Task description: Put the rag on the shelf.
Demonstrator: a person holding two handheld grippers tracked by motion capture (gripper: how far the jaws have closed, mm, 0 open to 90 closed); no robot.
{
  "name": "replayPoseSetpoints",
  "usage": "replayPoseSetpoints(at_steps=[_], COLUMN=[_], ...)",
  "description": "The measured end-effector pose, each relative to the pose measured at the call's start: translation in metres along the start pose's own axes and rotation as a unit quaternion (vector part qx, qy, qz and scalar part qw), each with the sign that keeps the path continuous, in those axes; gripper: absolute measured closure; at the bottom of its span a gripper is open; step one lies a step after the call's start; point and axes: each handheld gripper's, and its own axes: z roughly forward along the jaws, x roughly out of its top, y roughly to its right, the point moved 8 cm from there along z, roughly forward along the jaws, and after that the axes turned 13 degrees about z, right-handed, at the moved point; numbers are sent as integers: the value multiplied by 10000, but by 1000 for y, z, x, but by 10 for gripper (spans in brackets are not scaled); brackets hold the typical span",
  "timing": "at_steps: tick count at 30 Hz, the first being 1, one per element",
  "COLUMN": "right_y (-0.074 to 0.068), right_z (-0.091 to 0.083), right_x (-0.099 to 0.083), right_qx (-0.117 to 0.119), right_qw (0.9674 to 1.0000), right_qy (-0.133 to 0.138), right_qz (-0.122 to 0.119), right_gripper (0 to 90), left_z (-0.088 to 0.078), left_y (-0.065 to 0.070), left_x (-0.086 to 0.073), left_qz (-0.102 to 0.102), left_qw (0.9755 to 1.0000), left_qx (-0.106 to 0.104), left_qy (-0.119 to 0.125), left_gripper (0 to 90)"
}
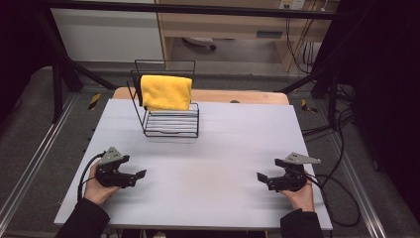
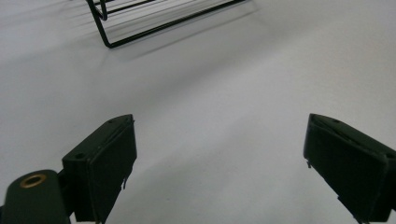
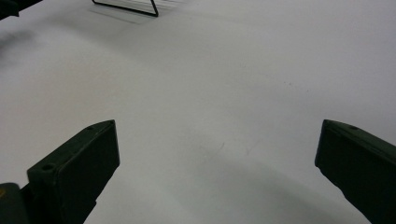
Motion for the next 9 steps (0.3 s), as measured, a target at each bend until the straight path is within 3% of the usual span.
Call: replayPoseSetpoints(at_steps=[9], right_y=[-1], right_z=[0], right_x=[-2], right_qx=[38], right_qw=[10000], right_qy=[-34], right_qz=[-48], right_gripper=[4], left_z=[-1], left_y=[3], left_x=[-4], left_qz=[29], left_qw=[10000], left_qx=[-44], left_qy=[-9], left_gripper=[93])
